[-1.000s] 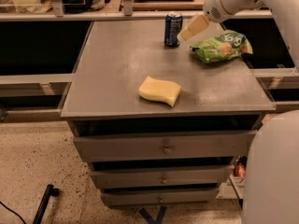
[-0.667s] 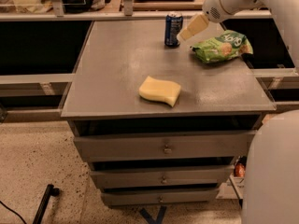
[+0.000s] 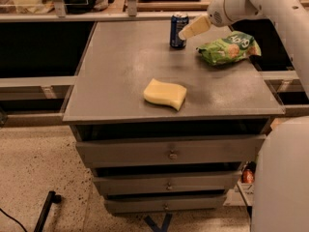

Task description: Move pepsi can near sponge

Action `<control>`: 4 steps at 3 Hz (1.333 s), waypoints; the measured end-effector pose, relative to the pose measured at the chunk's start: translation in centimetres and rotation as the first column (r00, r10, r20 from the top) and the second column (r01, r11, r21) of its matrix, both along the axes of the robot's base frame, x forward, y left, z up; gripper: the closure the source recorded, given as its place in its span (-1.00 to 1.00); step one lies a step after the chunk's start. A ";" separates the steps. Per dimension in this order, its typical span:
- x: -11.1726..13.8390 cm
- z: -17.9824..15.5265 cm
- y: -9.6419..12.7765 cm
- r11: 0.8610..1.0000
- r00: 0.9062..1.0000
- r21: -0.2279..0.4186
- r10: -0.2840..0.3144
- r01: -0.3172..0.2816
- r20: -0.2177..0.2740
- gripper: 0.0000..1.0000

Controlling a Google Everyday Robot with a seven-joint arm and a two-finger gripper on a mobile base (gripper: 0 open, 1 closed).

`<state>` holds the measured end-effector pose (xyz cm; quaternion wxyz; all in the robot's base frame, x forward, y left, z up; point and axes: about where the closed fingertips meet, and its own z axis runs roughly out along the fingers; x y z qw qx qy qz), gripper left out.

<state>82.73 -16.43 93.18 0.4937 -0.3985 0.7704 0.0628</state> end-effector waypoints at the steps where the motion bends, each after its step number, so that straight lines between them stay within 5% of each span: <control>1: 1.5 -0.7 0.1 0.999 1.000 0.047 -0.023 0.022 0.016 -1.00; 4: 3.9 -3.3 2.6 0.983 1.000 0.184 0.026 -0.025 -0.006 -1.00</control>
Offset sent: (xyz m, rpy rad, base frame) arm 0.0416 -0.0007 -0.0167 0.1846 -0.0283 -0.0265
